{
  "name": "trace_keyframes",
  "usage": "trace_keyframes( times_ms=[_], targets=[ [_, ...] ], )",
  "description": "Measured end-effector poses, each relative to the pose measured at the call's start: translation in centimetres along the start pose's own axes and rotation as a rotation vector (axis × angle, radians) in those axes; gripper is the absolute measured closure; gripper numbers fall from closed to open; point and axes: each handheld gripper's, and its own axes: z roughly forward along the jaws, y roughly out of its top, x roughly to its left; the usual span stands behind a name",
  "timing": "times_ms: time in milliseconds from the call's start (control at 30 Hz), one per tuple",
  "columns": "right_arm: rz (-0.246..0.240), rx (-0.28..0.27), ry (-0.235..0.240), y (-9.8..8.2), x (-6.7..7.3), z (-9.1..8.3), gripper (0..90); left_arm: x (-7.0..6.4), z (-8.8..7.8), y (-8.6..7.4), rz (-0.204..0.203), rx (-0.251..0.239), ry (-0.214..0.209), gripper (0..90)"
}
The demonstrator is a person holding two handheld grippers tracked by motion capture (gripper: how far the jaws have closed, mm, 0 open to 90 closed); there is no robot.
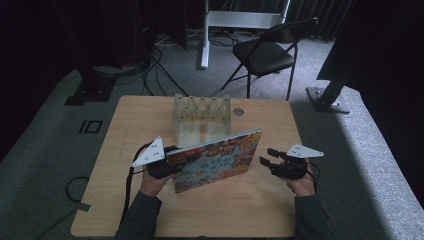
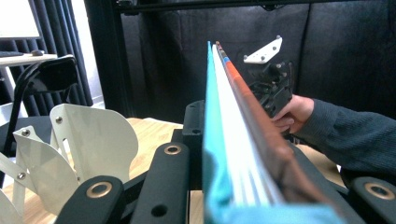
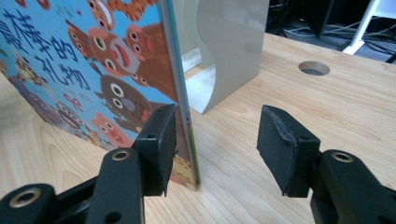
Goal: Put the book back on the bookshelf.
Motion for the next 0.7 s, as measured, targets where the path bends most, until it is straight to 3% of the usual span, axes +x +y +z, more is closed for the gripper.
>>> trace_keyframes(
  times_ms=[333, 500, 700],
  targets=[
    [0.006, 0.025, -0.008, -0.6, -0.2, 0.4, 46.7, 0.4, 0.0, -0.8, -0.033, 0.004, -0.016, 75.4],
    [0.007, 0.036, -0.016, -0.9, -0.3, 0.5, 46.7, 0.2, 0.2, -0.8, -0.025, 0.011, -0.034, 78.0],
    [-0.001, 0.072, -0.036, -1.6, -0.4, 1.0, 46.7, 0.1, 0.2, -0.8, -0.021, 0.013, -0.026, 77.8]
  ],
)
